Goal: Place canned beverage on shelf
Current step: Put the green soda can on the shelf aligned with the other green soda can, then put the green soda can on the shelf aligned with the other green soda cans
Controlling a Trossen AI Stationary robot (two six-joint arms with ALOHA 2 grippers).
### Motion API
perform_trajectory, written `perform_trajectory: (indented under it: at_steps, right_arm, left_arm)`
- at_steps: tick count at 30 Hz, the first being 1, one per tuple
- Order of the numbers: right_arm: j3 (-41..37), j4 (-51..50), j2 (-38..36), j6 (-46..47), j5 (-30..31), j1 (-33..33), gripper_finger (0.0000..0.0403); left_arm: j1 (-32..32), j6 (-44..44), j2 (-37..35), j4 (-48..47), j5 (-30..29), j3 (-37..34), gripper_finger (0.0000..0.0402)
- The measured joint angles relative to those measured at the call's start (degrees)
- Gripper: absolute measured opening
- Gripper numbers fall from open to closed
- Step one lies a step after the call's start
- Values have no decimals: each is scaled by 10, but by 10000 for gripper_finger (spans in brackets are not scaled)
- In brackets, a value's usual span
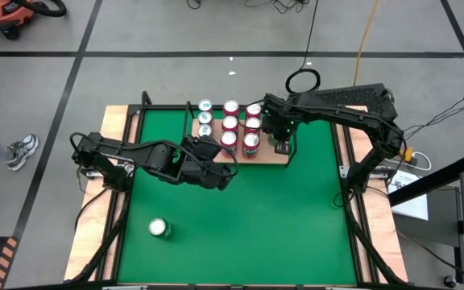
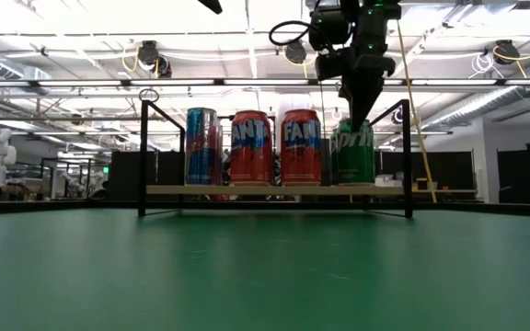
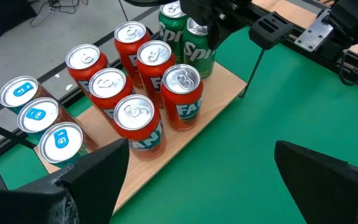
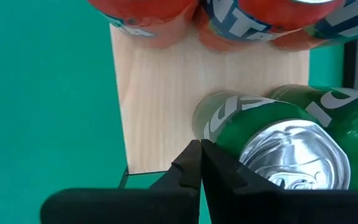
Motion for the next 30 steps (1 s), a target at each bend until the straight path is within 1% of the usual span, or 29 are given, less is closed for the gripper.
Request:
perform_trajectory:
  at_steps: [4,7,10,14,18,22,25,27,30]
  right_arm:
    - [3,2,0,0,2,0,2]
    - [18,-6,0,20,-1,2,2]
    - [48,-22,-6,49,-31,12,2]
    - [97,-33,-23,117,-62,34,2]
    - [132,-27,-44,195,-76,68,2]
    - [153,-21,-62,266,-76,114,2]
    - [153,-6,-73,315,-74,155,2]
    - [153,3,-77,342,-73,183,2]
    - [153,18,-78,381,-66,225,2]
  left_arm:
    - [0,-1,0,0,11,0,393]
    - [-1,-1,0,0,25,0,392]
    - [-7,-1,0,-3,43,0,392]
    - [-16,-11,-11,-23,92,0,392]
    - [-28,-48,-32,-88,169,0,393]
    - [-51,-94,-53,-162,259,0,393]
    - [-80,-139,-58,-209,301,0,393]
    - [-103,-199,-58,-245,327,0,393]
    - [-134,-307,-59,-246,370,-17,393]
